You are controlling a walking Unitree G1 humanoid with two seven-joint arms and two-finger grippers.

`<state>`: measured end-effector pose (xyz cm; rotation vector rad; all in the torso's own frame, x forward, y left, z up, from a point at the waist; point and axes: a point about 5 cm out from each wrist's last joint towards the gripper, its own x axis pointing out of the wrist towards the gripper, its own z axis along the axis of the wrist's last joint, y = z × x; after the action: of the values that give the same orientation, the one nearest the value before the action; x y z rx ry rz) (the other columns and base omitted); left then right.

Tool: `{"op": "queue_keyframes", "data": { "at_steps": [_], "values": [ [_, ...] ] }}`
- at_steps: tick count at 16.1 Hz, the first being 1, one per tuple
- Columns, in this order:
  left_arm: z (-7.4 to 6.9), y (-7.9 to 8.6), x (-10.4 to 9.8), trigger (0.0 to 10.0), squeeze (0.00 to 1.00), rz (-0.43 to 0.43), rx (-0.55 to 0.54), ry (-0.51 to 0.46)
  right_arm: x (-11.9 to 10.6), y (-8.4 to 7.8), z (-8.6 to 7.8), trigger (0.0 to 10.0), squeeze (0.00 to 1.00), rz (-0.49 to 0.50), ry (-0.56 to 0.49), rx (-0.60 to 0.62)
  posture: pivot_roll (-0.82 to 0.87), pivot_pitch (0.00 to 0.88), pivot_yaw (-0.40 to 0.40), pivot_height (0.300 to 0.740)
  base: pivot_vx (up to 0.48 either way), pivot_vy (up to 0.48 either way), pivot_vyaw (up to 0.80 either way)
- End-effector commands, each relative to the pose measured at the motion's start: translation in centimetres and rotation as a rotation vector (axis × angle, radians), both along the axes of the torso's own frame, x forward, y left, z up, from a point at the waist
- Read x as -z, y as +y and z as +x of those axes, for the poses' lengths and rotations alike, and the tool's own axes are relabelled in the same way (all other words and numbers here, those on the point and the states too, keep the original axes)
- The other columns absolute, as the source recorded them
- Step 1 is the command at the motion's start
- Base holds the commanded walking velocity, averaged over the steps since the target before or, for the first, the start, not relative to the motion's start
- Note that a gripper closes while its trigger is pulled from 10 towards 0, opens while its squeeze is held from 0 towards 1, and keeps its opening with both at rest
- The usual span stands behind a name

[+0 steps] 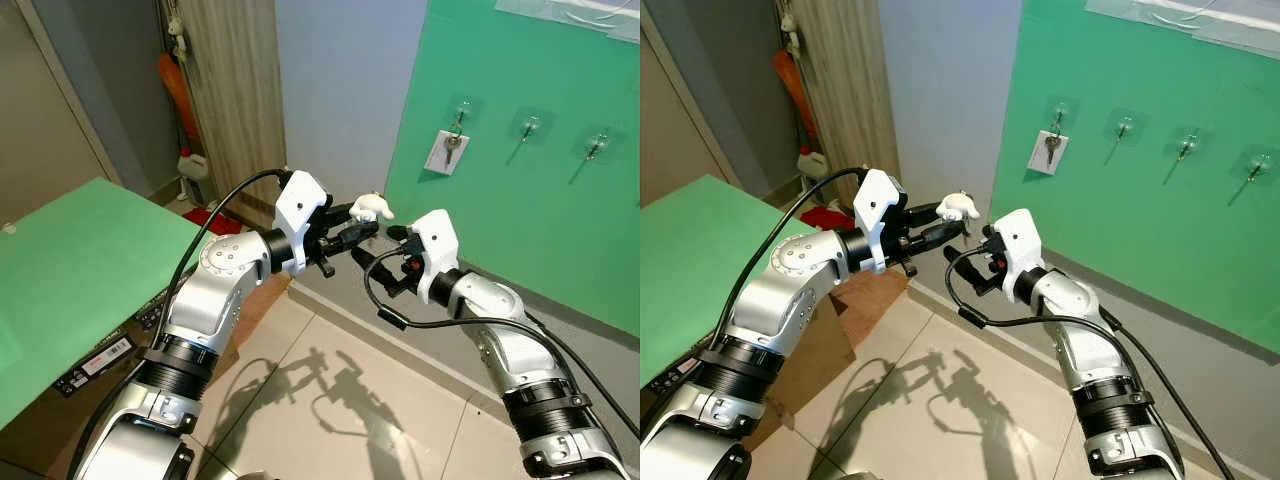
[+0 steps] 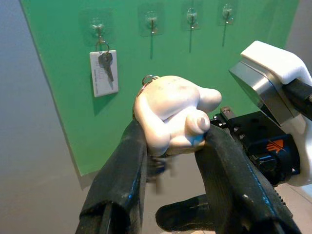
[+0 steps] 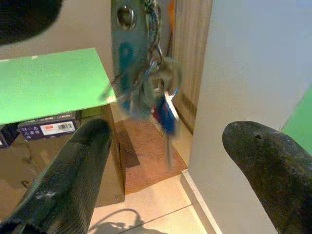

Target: Hang keys on a hook

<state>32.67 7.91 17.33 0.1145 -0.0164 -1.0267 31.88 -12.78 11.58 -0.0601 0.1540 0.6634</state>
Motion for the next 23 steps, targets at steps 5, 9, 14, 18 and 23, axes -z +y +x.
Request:
{"op": "queue_keyframes", "data": {
  "at_steps": [5, 9, 14, 18, 23],
  "values": [
    [0.0, -0.2, -0.1, 0.0, 0.00, 0.015, 0.010, -0.008, -1.2, 0.6, 0.3, 10.0, 0.00, 0.066, -0.023, 0.004, 0.00, 0.000, 0.024, 0.740, 0.000, 0.000, 0.00],
    [0.0, -0.3, -0.1, 0.0, 0.00, 0.016, 0.020, -0.007, -1.6, 0.8, 0.6, 10.0, 0.00, 0.086, -0.028, 0.012, -0.01, 0.000, 0.026, 0.740, 0.000, 0.000, 0.00],
    [-0.1, -0.4, 0.0, 0.0, 0.00, 0.020, 0.030, -0.003, -1.9, 1.0, 0.8, 10.0, 0.00, 0.107, -0.030, 0.029, -0.01, 0.000, 0.029, 0.740, 0.000, 0.000, 0.00],
    [-0.1, -0.5, 0.0, 0.0, 0.00, 0.018, 0.034, -0.003, -1.7, 1.0, 0.7, 5.6, 0.00, 0.115, -0.020, 0.031, -0.01, 0.000, 0.029, 0.740, 0.000, 0.000, 0.00],
    [-0.1, -0.5, -0.1, 0.0, 0.00, 0.017, 0.034, -0.004, -1.4, 1.3, 0.5, 0.0, 0.00, 0.133, -0.006, 0.020, -0.01, 0.000, 0.030, 0.740, 0.000, 0.000, 0.00]
  ]
}}
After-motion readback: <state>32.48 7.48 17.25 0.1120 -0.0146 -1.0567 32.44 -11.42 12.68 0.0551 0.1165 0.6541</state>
